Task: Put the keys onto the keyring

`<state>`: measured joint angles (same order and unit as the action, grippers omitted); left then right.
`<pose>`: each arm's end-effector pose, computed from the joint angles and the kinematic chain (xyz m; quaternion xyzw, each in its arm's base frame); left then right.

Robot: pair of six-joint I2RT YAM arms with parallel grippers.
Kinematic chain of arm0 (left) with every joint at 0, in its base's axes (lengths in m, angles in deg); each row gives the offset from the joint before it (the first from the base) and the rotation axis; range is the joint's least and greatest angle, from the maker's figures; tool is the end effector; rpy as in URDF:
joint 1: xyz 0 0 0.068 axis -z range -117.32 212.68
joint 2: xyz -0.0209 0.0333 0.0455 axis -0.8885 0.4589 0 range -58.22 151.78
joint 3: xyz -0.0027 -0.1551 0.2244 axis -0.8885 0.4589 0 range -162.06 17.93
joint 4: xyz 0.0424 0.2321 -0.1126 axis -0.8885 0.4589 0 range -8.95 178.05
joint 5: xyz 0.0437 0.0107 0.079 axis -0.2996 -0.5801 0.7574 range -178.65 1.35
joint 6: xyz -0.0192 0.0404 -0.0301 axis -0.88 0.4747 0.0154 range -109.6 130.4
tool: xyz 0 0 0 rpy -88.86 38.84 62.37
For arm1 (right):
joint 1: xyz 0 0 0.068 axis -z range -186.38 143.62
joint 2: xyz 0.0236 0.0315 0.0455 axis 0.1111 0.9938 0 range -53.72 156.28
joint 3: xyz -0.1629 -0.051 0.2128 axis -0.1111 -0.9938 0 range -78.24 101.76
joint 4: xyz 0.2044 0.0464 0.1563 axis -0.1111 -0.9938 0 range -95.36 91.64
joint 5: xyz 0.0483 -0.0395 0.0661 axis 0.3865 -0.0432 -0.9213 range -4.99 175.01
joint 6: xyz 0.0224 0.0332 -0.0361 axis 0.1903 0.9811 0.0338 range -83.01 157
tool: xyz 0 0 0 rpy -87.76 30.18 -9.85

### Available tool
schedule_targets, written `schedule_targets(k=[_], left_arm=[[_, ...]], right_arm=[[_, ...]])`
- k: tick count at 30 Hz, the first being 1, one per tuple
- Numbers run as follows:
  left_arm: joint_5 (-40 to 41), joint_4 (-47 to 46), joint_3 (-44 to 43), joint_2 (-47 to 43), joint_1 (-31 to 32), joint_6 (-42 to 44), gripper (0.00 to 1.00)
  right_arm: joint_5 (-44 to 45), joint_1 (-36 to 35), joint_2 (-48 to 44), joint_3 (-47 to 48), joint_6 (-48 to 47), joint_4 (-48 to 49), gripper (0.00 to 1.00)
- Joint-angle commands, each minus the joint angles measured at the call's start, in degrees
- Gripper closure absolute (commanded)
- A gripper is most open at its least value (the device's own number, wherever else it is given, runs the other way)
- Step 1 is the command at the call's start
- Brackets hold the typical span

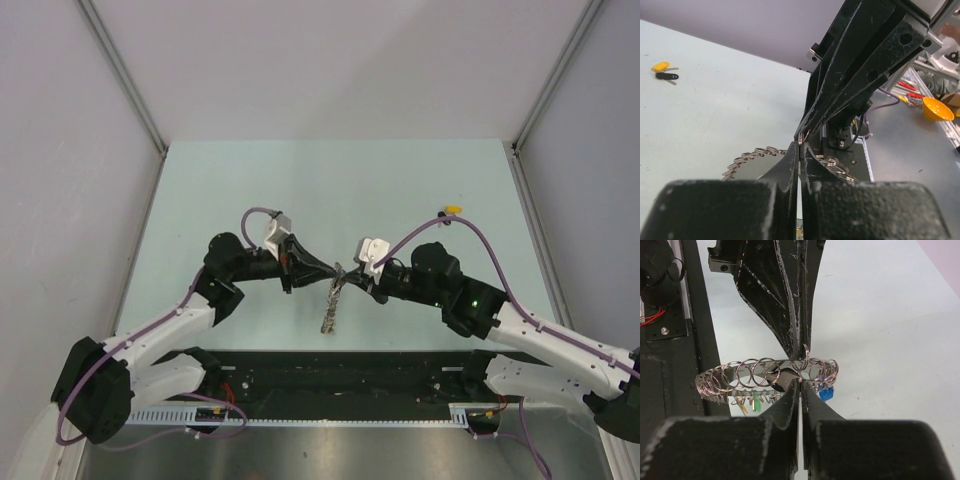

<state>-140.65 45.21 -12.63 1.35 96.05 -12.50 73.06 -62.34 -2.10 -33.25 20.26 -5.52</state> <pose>0.1723 -0.1471 0.2863 0.3810 0.5641 -0.5736 0.4556 0.1125 0.1799 0.3259 -0.5156 0.5922 0.2832 0.5507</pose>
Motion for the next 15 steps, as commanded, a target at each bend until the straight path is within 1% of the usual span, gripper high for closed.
schedule_targets(k=[1, 2, 3, 4, 5, 7, 8, 9, 10, 11, 12, 13, 14, 15], left_arm=[[2.62, -8.55, 0.95, -0.95, -0.32, -3.83, 0.99], [1.92, -6.98, 0.95, -1.30, -0.32, -3.30, 0.86], [1.91, -5.14, 0.69, -1.73, -0.32, -2.25, 0.79], [1.74, -2.77, -0.10, -2.35, -0.40, 0.89, 0.77], [1.65, 2.47, -0.80, -3.57, -0.41, 2.84, 0.74], [1.12, 7.51, -2.82, -4.55, -0.58, 8.10, 0.71], [0.42, 11.71, -3.61, -4.90, -0.93, 9.70, 0.67], [-1.24, 13.84, -4.41, -4.90, -1.11, 11.28, 0.65], [-2.21, 16.04, -6.15, -4.73, -1.37, 14.60, 0.63], [-3.35, 20.67, -7.04, -4.47, -1.46, 16.55, 0.58], [-4.93, 23.33, -8.09, -3.59, -1.46, 18.66, 0.55], [-5.55, 25.96, -10.28, -3.15, -1.46, 22.68, 0.53], [-6.26, 30.95, -11.43, -2.62, -1.46, 25.33, 0.49], [-7.48, 33.35, -12.58, -2.01, -1.46, 27.71, 0.46]], right_arm=[[-0.18, 0.15, -0.20, 0.36, -0.76, 1.36, 1.00], [0.16, 0.07, -0.46, 0.36, -1.11, 1.27, 1.00], [0.25, 0.15, -0.64, 0.88, -1.81, 1.01, 1.00], [0.52, -0.02, -0.64, 1.23, -2.42, -0.04, 1.00], [0.87, 0.15, -0.64, 1.76, -2.86, -0.57, 1.00], [0.78, 0.24, -0.20, 3.07, -4.44, -2.41, 1.00], [0.70, 0.33, -0.03, 3.34, -4.80, -2.94, 1.00], [0.61, 0.24, 0.41, 3.70, -5.24, -3.47, 1.00], [0.52, 0.33, 0.59, 4.48, -6.02, -4.26, 1.00], [0.61, 0.33, 0.85, 4.75, -6.38, -4.79, 1.00], [0.61, 0.33, 0.94, 5.10, -6.73, -5.23, 1.00], [0.52, 0.33, 1.38, 5.80, -7.34, -6.37, 1.00], [0.35, 0.33, 1.56, 6.24, -7.61, -6.81, 1.00], [0.26, 0.24, 1.65, 6.51, -7.88, -7.25, 1.00]])
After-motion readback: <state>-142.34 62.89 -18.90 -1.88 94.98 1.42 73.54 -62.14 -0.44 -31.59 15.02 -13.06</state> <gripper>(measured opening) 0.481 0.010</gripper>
